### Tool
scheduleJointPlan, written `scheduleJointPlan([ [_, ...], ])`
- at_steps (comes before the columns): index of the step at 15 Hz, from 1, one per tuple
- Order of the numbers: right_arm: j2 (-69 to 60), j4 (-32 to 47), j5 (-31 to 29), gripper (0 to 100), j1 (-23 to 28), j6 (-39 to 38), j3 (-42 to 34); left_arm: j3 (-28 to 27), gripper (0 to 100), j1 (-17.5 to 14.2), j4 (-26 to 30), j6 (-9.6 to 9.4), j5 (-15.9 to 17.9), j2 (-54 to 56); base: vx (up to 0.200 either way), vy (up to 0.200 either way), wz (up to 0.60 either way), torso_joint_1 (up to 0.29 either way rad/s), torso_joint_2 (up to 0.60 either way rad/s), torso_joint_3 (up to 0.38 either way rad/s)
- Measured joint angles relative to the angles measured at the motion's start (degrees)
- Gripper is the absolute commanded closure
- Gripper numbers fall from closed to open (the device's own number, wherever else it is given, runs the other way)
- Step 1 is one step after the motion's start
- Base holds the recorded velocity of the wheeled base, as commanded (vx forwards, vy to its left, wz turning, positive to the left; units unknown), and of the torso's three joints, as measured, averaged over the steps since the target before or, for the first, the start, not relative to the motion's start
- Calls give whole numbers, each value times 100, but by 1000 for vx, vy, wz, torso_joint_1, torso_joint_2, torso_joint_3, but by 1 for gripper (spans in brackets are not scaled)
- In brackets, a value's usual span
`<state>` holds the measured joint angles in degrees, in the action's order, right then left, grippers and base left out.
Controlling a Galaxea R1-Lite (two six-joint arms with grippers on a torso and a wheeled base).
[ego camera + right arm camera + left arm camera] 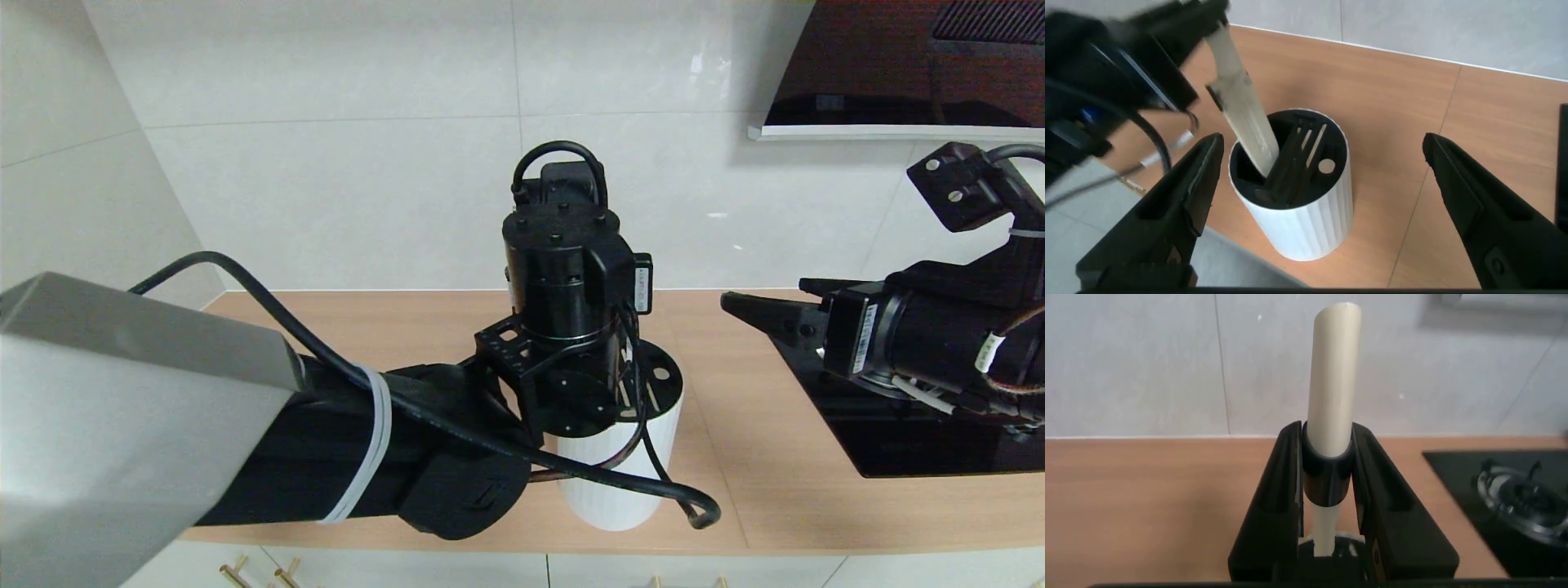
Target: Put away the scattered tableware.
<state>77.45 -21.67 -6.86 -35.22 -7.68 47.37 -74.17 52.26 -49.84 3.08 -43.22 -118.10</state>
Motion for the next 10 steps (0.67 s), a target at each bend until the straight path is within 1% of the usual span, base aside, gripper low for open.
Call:
scheduleJointPlan([
  [2,6,-2,0,0,0,0,0,60,100,16,-11,55,0,-85,0,0,0,0,0,0],
  [7,15,4,5,0,-2,-4,0,262,100,145,-140,71,0,-273,0,0,0,0,0,0],
  [10,33,-9,11,0,-2,-4,-18,567,100,182,-373,104,-2,-391,0,0,0,0,0,0],
])
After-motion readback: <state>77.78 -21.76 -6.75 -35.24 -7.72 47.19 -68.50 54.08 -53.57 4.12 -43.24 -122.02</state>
